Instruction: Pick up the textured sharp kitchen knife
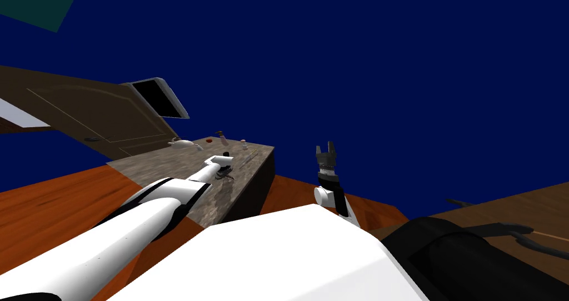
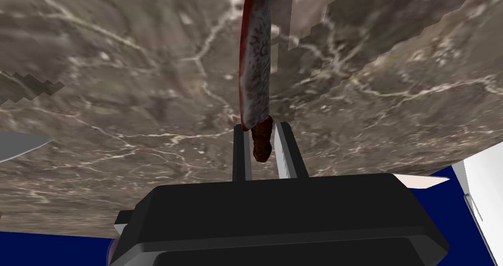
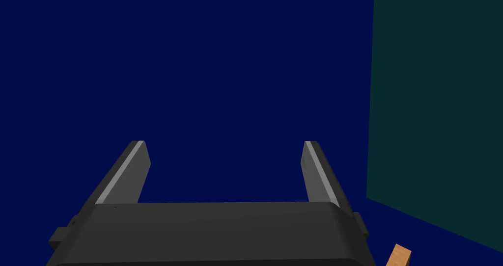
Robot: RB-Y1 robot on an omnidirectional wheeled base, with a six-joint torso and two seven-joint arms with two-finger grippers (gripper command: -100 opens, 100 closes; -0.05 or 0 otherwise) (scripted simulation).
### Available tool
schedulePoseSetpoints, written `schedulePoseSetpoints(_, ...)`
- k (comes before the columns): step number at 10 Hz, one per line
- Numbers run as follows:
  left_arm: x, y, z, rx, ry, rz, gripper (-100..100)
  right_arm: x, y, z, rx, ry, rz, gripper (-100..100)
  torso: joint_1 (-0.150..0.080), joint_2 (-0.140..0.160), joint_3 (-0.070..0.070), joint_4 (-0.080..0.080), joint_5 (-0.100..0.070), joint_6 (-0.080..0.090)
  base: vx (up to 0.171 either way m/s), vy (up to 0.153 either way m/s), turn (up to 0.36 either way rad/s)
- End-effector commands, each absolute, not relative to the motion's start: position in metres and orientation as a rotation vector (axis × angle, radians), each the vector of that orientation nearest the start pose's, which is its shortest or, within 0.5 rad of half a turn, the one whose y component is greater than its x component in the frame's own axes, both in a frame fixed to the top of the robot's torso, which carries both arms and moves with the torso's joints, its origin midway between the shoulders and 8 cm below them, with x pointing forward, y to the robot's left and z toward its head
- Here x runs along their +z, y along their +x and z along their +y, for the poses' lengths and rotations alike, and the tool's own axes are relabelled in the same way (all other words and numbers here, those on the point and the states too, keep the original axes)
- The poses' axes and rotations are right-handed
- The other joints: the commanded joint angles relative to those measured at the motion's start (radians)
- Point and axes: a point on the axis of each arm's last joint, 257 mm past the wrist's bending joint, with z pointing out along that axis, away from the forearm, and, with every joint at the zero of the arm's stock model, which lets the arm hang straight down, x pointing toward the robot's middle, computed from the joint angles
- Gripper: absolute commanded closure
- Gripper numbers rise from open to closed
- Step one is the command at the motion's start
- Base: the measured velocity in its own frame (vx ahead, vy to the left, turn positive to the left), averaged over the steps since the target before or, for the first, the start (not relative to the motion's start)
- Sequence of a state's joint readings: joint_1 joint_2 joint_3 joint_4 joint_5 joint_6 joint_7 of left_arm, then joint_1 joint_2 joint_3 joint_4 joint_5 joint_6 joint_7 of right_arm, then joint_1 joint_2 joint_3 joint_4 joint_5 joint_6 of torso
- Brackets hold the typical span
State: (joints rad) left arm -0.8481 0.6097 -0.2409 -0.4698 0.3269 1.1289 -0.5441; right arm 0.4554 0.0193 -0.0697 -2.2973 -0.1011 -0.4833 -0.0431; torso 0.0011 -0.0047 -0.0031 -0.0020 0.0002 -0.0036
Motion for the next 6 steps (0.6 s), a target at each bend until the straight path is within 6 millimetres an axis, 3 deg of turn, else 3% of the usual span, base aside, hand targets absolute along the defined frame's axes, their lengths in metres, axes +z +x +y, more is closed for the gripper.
schedulePoseSetpoints(1,-0.35,0.502,0.505,0.346,-1.455,2.34,0,0.044,0.339,-0.311,1.363,0.704,0.486,0,0.0,0.0,0.0,0.0,0.0,0.0,0.0,0.0,0.0)
schedulePoseSetpoints(2,-0.348,0.51,0.493,0.339,-1.412,2.365,100,0.044,0.339,-0.311,1.363,0.704,0.486,0,0.0,0.0,0.0,0.0,0.0,0.0,0.062,-0.037,0.324)
schedulePoseSetpoints(3,-0.347,0.519,0.48,0.321,-1.363,2.391,100,0.044,0.339,-0.311,1.362,0.704,0.486,0,-0.001,-0.003,-0.002,-0.001,0.0,-0.002,0.127,-0.079,0.423)
schedulePoseSetpoints(4,-0.345,0.52,0.48,0.322,-1.357,2.39,100,0.044,0.339,-0.311,1.362,0.704,0.486,0,-0.004,-0.007,-0.004,-0.001,-0.001,-0.001,0.092,-0.072,0.211)
schedulePoseSetpoints(6,-0.346,0.519,0.48,0.325,-1.36,2.392,100,0.044,0.339,-0.311,1.363,0.704,0.486,0,-0.002,-0.005,-0.003,-0.001,0.0,0.002,0.012,-0.014,-0.018)
